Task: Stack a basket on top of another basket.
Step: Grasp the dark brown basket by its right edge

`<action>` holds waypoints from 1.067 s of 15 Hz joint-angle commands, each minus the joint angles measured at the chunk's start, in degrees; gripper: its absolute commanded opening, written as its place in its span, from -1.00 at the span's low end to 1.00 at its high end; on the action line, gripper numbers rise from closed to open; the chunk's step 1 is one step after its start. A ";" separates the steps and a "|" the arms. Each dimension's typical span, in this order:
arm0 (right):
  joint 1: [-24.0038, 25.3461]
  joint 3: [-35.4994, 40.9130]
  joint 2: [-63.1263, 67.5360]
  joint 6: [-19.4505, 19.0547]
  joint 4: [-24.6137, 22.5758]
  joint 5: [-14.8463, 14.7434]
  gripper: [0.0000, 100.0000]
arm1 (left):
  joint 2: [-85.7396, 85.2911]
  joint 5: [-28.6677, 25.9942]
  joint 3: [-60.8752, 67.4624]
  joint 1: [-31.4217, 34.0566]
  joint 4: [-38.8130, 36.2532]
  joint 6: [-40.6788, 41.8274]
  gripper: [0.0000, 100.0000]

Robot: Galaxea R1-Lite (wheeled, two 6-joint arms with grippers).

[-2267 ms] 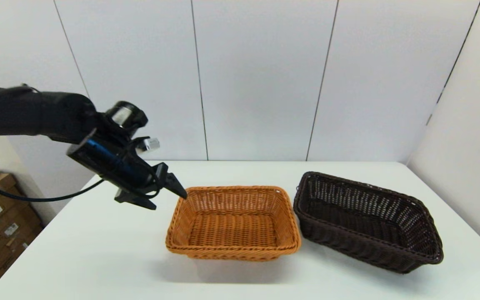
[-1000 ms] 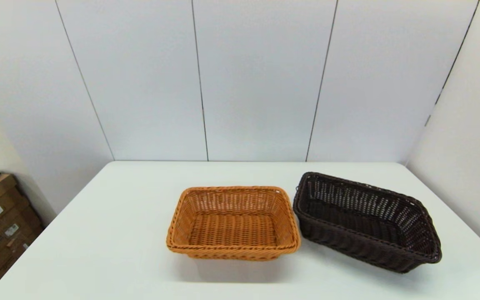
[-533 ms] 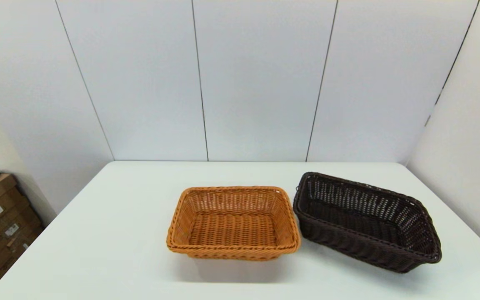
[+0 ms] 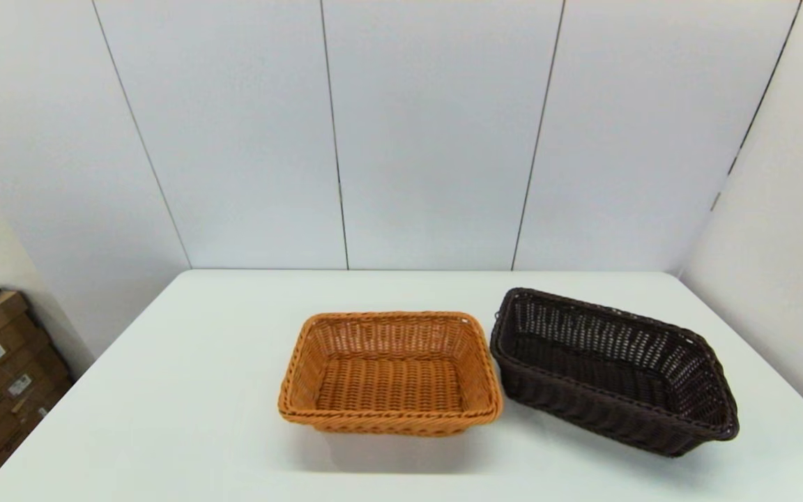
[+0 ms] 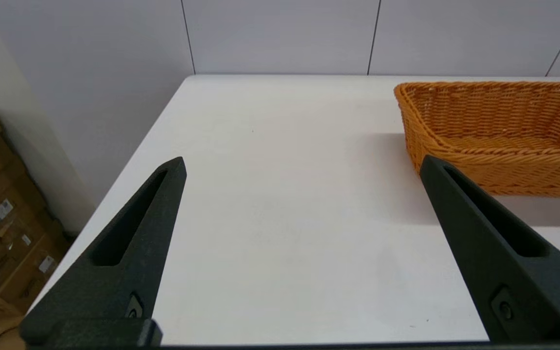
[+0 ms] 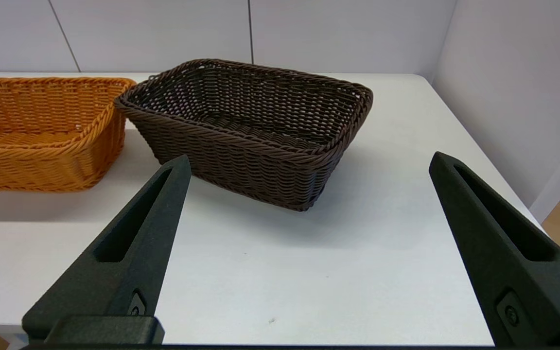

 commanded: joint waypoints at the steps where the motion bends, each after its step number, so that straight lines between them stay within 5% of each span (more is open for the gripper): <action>1: 0.02 0.00 -0.01 0.02 -0.01 0.00 1.00 | 0.02 0.07 0.31 -0.02 -0.11 -0.19 1.00; 16: 0.02 0.00 -0.01 -0.59 -0.45 0.09 1.00 | 0.02 0.07 0.31 0.07 -0.11 -0.19 1.00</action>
